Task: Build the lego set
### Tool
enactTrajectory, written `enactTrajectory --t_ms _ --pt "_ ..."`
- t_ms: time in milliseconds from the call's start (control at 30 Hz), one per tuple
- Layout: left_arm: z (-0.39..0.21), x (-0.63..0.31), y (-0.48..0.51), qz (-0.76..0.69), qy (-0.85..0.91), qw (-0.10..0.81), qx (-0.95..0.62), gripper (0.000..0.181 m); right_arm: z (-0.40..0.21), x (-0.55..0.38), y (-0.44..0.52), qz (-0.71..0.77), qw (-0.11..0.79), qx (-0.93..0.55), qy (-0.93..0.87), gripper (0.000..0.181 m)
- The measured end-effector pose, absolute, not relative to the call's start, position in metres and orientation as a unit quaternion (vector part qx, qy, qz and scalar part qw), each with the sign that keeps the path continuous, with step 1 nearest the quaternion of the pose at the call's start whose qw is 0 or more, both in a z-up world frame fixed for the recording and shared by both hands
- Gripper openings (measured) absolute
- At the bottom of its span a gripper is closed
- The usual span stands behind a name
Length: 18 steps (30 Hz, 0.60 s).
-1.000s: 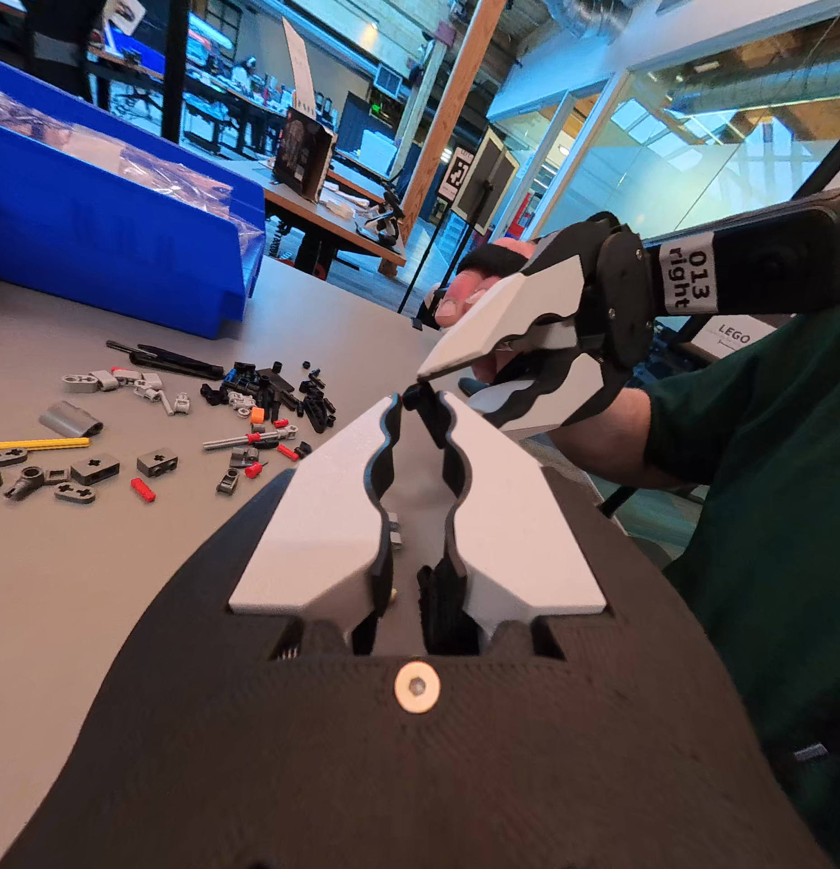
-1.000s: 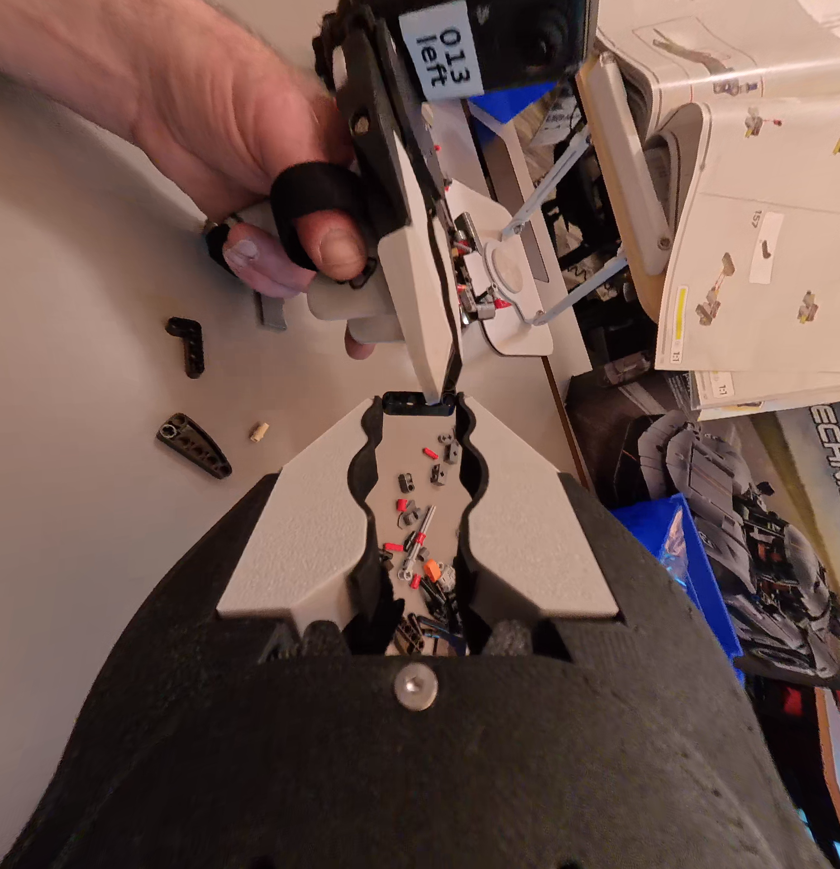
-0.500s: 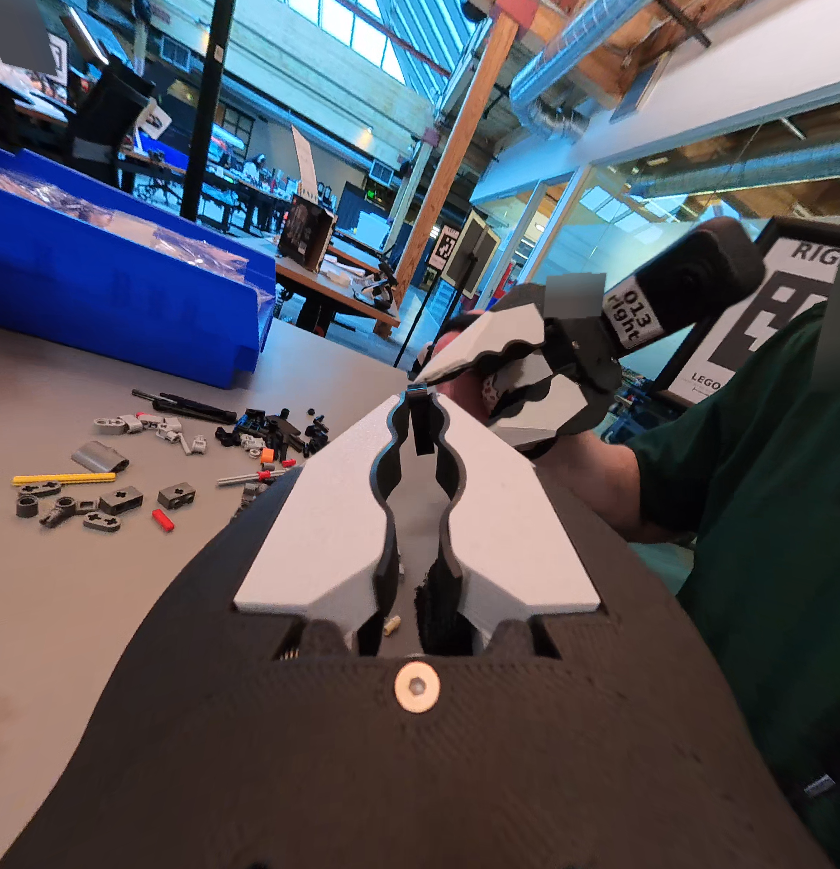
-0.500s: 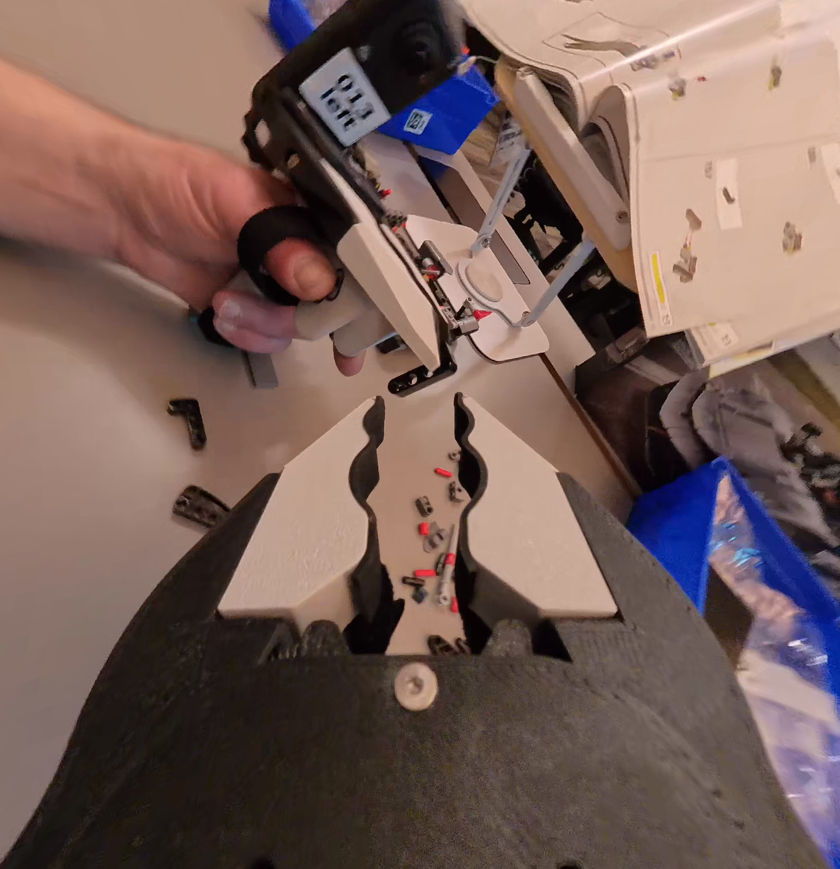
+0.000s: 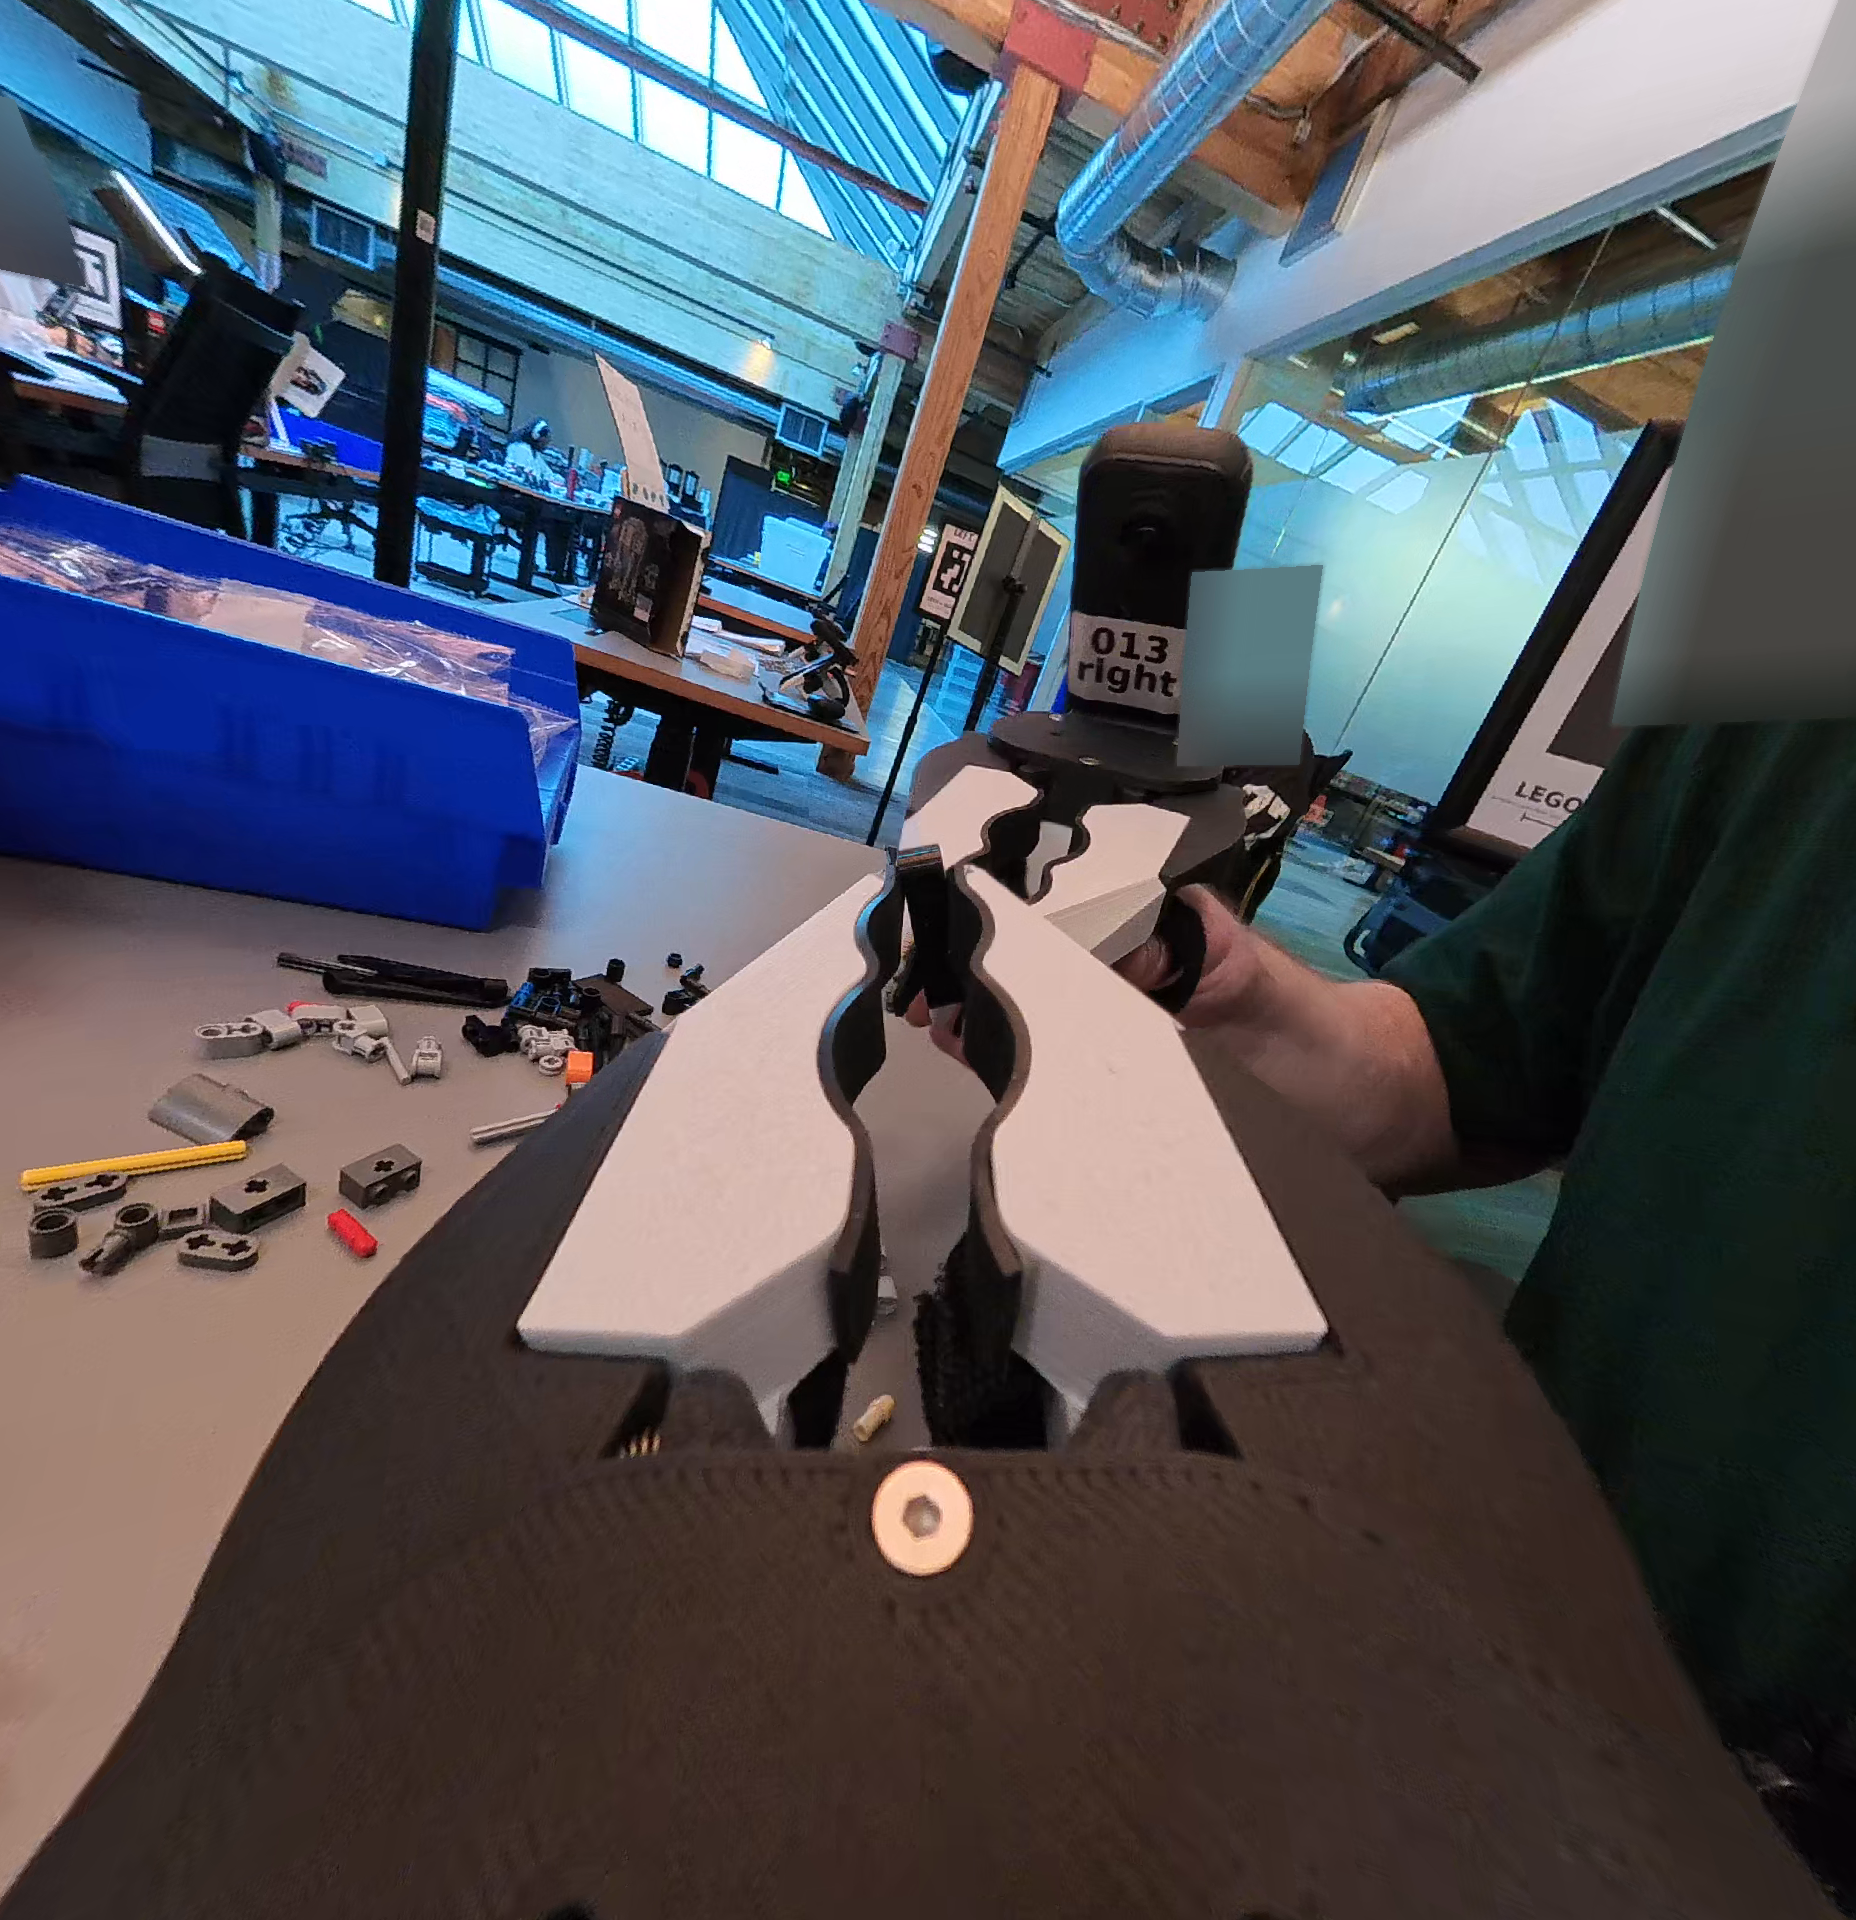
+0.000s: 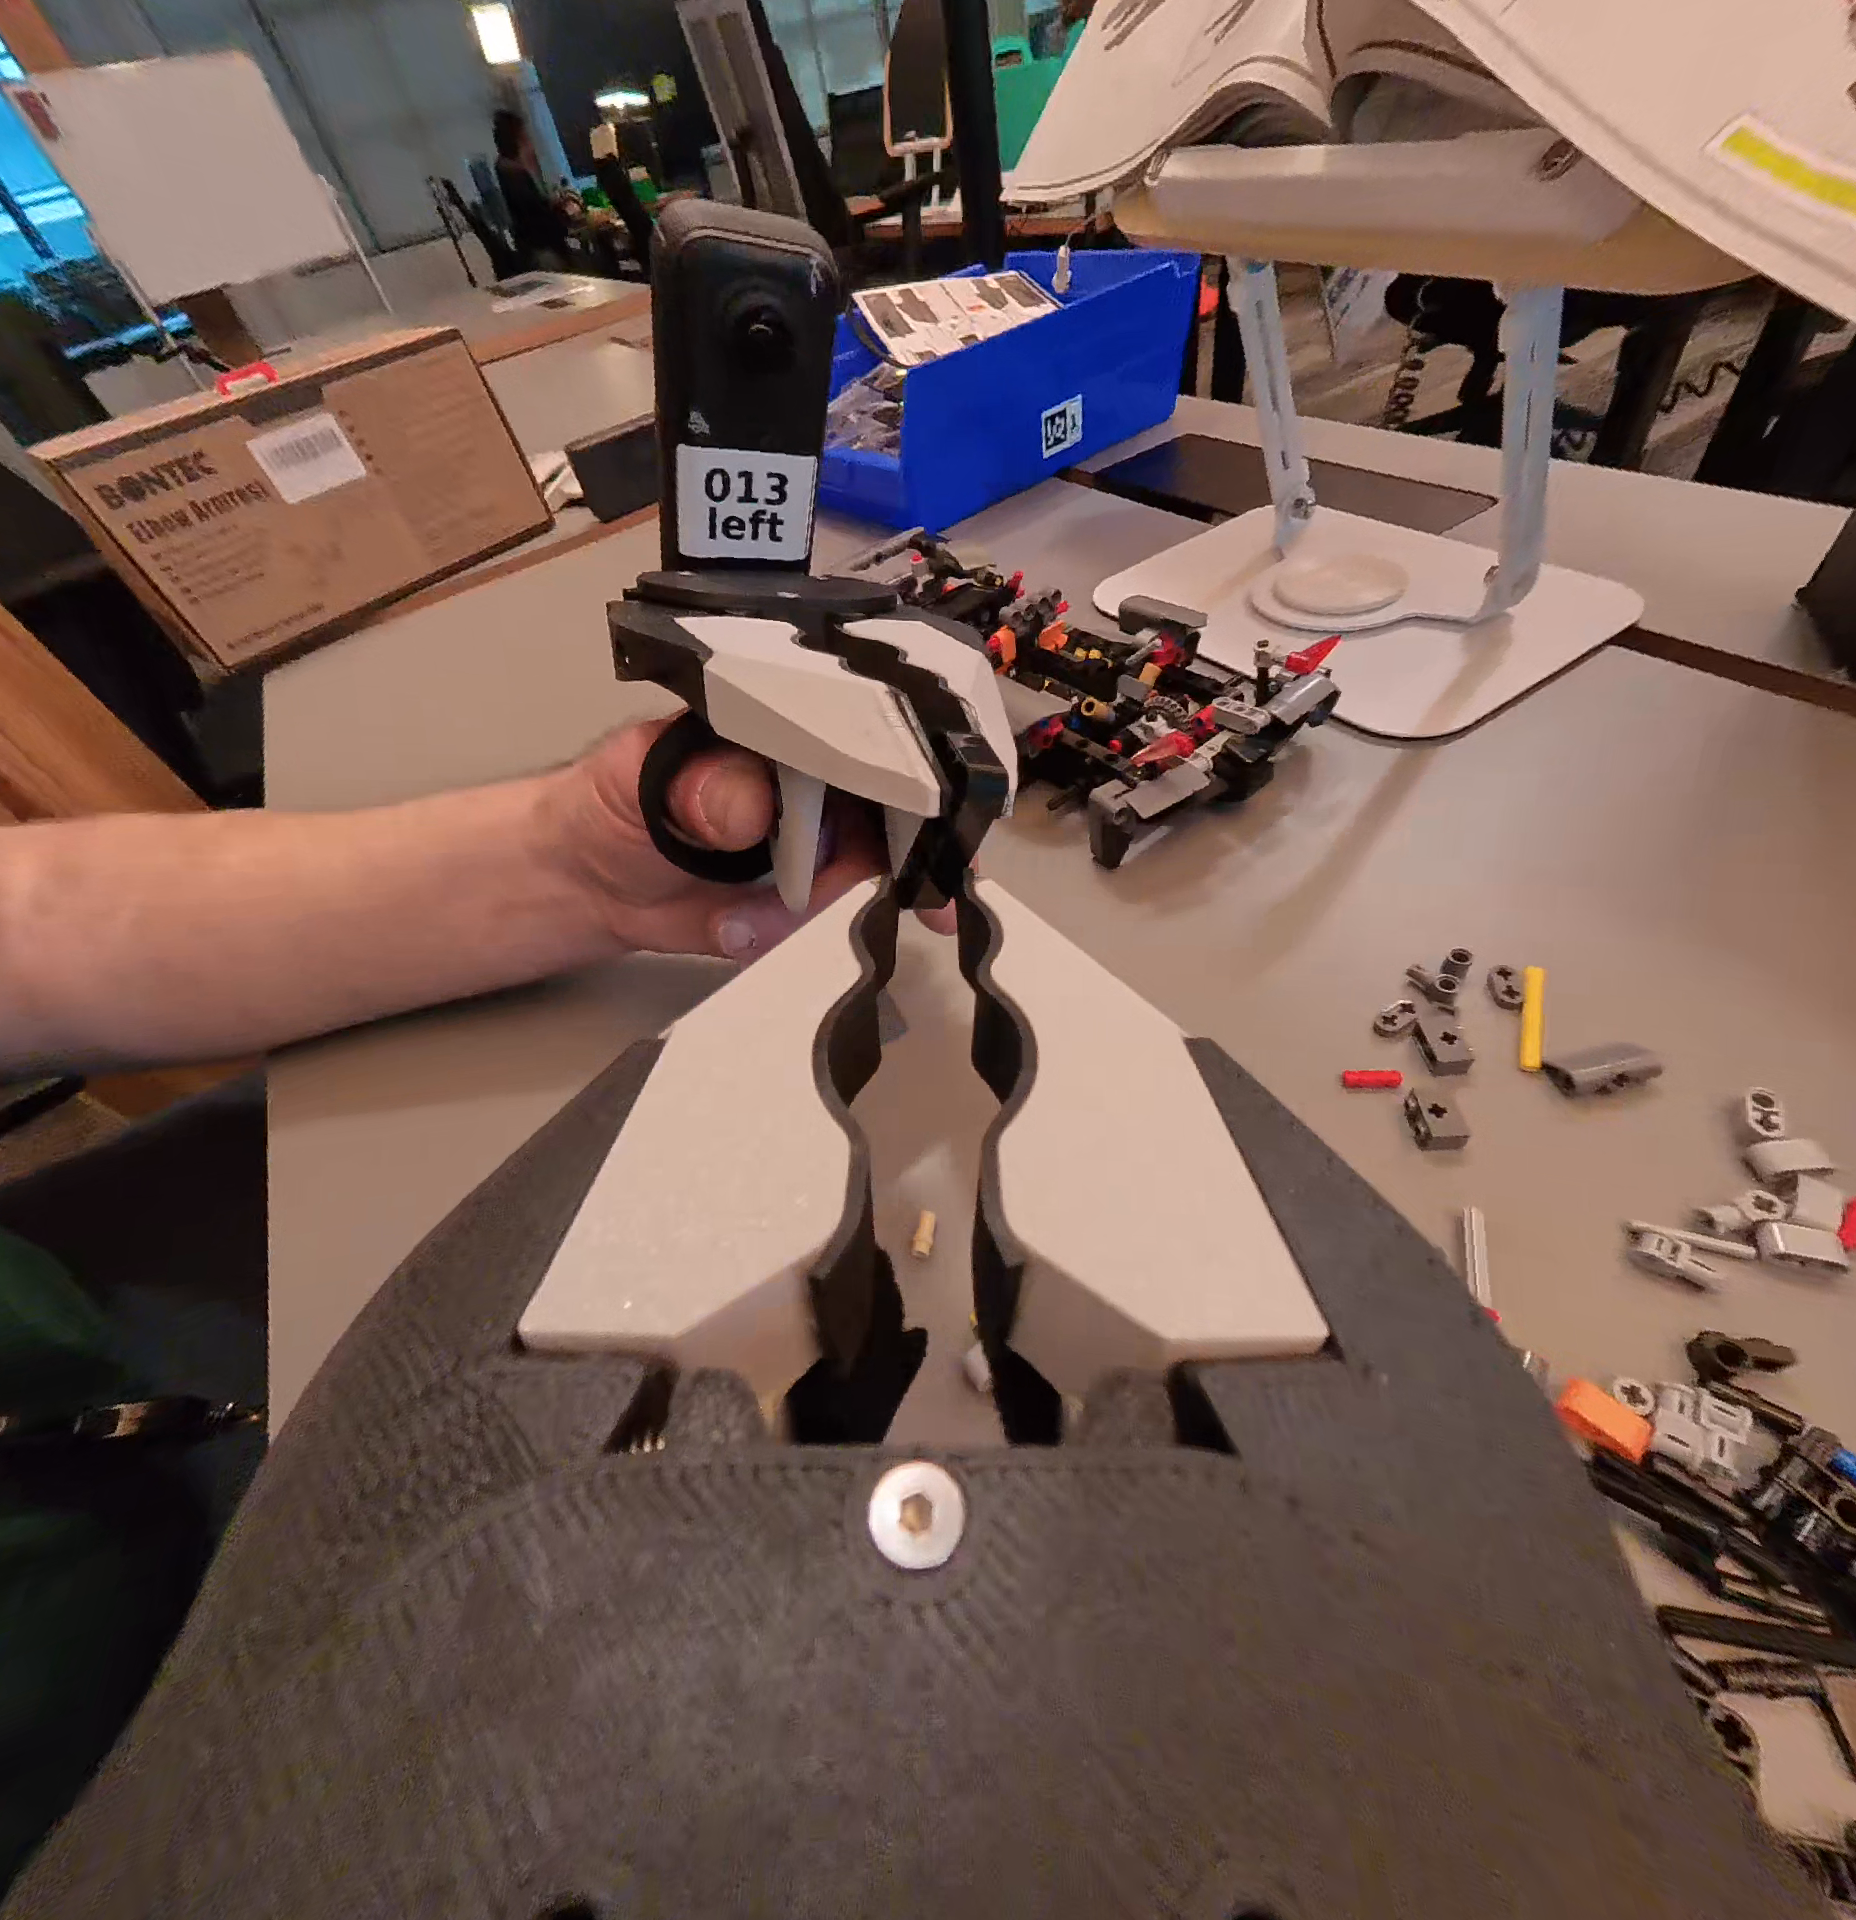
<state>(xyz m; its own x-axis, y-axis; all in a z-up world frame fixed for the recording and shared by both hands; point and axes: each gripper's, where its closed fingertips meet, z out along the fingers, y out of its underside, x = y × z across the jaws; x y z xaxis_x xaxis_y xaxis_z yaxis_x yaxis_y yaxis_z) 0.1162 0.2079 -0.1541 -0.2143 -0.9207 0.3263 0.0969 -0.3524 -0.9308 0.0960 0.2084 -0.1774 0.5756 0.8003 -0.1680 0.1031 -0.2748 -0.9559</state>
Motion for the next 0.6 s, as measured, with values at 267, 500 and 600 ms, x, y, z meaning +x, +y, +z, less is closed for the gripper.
enactTrajectory --t_ms 267,500,600 --pt "-0.164 0.12 0.212 -0.64 0.425 0.386 -0.511 0.013 -0.179 0.117 0.207 0.307 0.508 -0.737 -0.323 0.008" --pt "-0.188 0.129 0.209 -0.559 0.492 0.388 -0.543 0.014 -0.208 0.167 0.196 0.228 0.449 -0.794 -0.34 0.008" --pt "-0.209 0.134 0.203 -0.495 0.548 0.373 -0.562 0.015 -0.241 0.191 0.186 0.169 0.39 -0.829 -0.363 0.008"
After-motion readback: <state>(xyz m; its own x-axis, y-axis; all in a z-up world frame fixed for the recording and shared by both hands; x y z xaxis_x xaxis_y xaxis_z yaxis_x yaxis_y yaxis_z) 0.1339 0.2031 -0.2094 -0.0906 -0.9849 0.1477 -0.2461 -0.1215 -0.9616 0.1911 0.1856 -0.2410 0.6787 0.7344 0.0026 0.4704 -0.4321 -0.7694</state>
